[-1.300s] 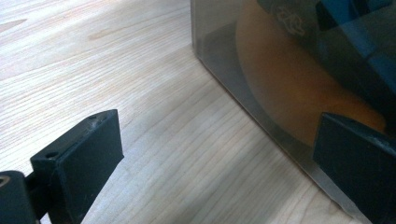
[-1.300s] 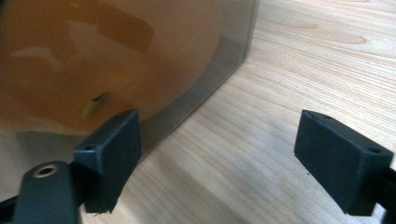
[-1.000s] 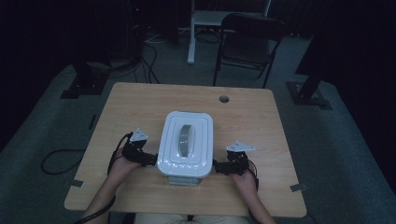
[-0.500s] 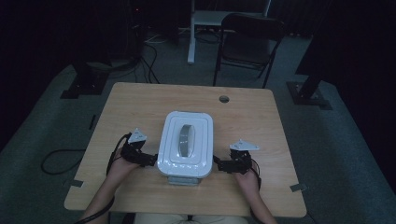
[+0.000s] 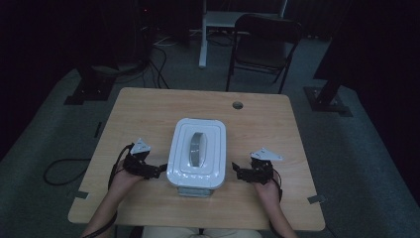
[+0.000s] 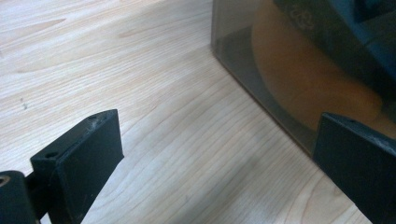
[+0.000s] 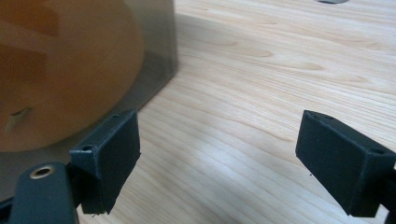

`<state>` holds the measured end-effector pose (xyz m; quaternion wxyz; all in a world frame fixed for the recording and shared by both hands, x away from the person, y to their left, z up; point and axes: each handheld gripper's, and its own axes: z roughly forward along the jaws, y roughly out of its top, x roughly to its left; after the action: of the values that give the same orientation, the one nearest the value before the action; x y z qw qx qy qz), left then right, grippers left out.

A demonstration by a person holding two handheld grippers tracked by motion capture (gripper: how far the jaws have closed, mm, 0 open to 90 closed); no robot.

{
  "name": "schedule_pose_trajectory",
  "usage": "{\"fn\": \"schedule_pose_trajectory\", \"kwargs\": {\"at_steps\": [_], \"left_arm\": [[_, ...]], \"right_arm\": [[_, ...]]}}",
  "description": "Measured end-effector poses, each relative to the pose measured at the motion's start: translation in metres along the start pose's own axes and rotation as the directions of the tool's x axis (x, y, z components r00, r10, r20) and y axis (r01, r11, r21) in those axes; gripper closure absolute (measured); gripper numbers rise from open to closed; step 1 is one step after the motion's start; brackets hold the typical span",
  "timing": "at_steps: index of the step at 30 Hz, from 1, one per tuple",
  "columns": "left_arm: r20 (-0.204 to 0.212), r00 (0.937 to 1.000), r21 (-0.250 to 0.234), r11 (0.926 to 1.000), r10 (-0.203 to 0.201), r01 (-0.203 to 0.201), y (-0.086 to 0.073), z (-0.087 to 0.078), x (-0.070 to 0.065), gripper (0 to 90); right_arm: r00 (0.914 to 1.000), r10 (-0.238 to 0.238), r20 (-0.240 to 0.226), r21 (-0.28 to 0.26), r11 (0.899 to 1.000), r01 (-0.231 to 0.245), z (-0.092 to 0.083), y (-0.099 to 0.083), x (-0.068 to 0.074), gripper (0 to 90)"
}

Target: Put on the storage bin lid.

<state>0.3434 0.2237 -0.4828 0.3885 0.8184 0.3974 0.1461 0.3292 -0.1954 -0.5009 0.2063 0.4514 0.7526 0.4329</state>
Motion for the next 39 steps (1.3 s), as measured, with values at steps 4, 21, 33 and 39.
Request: {"fn": "schedule_pose_trajectory", "kwargs": {"at_steps": [4,21,33,39], "left_arm": [[-0.009,0.9999,0.004,0.9999,-0.013,0.013,-0.006,-0.003,0.004,2.6],[-0.065,0.9965,0.017,0.9984,-0.053,0.054,-0.035,-0.026,0.017,2.6],[-0.097,0.9917,0.037,0.9954,-0.084,0.088,-0.060,-0.034,0.021,2.6],[-0.133,0.9853,0.028,0.9932,-0.108,0.113,-0.066,-0.044,0.027,2.6]], "right_arm": [[0.9996,0.012,0.025,-0.007,1.000,-0.011,-0.005,-0.002,-0.007,13.5],[0.9924,0.038,0.117,-0.001,0.999,-0.039,-0.033,-0.021,-0.035,13.5],[0.9780,0.082,0.192,0.005,0.996,-0.084,-0.054,-0.042,-0.058,13.5],[0.9657,0.094,0.242,0.013,0.995,-0.100,-0.065,-0.052,-0.065,13.5]]}}
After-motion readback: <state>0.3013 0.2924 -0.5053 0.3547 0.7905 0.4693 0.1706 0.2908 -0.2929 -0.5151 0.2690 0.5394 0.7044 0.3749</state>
